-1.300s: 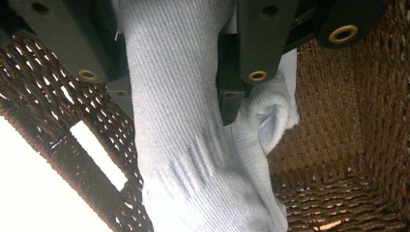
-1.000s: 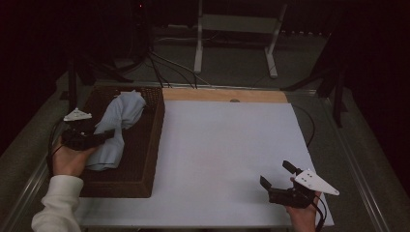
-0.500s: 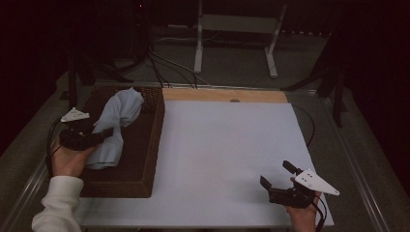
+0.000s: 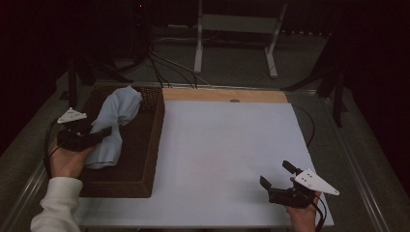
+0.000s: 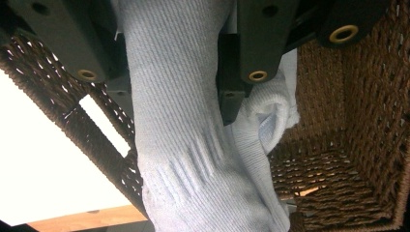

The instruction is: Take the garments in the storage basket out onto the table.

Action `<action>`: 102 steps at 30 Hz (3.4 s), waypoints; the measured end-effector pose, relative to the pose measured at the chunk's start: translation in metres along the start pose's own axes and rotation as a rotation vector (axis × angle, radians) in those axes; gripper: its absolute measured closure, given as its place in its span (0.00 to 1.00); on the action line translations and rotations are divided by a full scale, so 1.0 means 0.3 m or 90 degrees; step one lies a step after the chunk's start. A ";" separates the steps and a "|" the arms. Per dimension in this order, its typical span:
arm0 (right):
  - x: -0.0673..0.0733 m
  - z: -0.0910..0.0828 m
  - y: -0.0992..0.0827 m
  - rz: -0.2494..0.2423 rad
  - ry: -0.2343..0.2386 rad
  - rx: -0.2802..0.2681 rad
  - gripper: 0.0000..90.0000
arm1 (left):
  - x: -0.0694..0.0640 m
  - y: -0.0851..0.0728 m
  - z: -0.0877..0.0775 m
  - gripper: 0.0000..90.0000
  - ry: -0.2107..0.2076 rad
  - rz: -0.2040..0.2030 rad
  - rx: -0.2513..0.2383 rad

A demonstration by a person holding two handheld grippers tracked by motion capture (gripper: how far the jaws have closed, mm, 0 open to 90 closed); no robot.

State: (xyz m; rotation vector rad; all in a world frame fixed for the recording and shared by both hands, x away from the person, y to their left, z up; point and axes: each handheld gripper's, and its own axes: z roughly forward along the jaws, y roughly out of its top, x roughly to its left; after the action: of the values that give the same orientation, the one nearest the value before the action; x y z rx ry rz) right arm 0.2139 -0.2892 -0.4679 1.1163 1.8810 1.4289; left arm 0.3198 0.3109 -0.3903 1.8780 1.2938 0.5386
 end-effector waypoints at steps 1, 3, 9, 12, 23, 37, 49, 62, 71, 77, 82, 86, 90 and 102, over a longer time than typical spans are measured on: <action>0.000 0.000 0.000 0.000 0.000 0.000 0.01 | 0.000 0.000 -0.001 0.70 0.001 0.000 -0.002; 0.001 0.000 0.000 0.000 0.000 0.000 0.01 | -0.001 0.001 -0.003 0.70 0.002 -0.001 -0.007; 0.000 0.000 0.000 0.000 0.000 0.000 0.01 | -0.007 0.003 -0.010 0.70 0.007 -0.002 -0.021; 0.000 -0.001 0.000 -0.001 -0.001 -0.001 0.01 | -0.011 0.004 -0.013 0.70 0.008 0.000 -0.026; 0.000 -0.002 0.001 0.000 0.000 -0.001 0.01 | -0.022 0.002 -0.030 0.70 0.020 -0.003 -0.052; 0.001 -0.002 0.001 0.000 0.000 -0.001 0.01 | -0.033 -0.002 -0.042 0.69 0.006 -0.002 -0.077; 0.000 -0.002 0.001 0.000 0.000 -0.001 0.01 | -0.058 0.005 -0.052 0.69 -0.004 0.008 -0.088; 0.001 0.000 0.000 0.000 0.002 0.000 0.01 | -0.087 0.020 -0.055 0.69 -0.019 0.017 -0.093; 0.000 0.000 0.000 0.000 0.003 0.000 0.01 | -0.110 0.029 -0.054 0.69 -0.029 0.028 -0.093; 0.001 0.000 0.000 -0.001 0.003 0.000 0.01 | -0.125 0.034 -0.056 0.69 -0.035 0.033 -0.097; 0.000 -0.001 0.001 0.000 0.002 -0.001 0.01 | -0.137 0.035 -0.058 0.69 -0.040 0.036 -0.099; 0.001 -0.001 0.001 -0.001 0.002 -0.001 0.01 | -0.146 0.034 -0.058 0.69 -0.042 0.040 -0.098; 0.000 -0.001 0.001 -0.001 0.002 -0.001 0.01 | -0.155 0.031 -0.061 0.69 -0.046 0.042 -0.100; 0.001 -0.002 0.001 -0.001 0.002 -0.001 0.01 | -0.179 0.023 -0.067 0.69 -0.055 0.049 -0.107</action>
State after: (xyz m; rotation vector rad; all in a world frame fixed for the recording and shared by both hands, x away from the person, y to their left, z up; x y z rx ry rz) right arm 0.2134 -0.2893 -0.4674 1.1126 1.8826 1.4322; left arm 0.2887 0.2677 -0.3681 1.7962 1.0896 0.5806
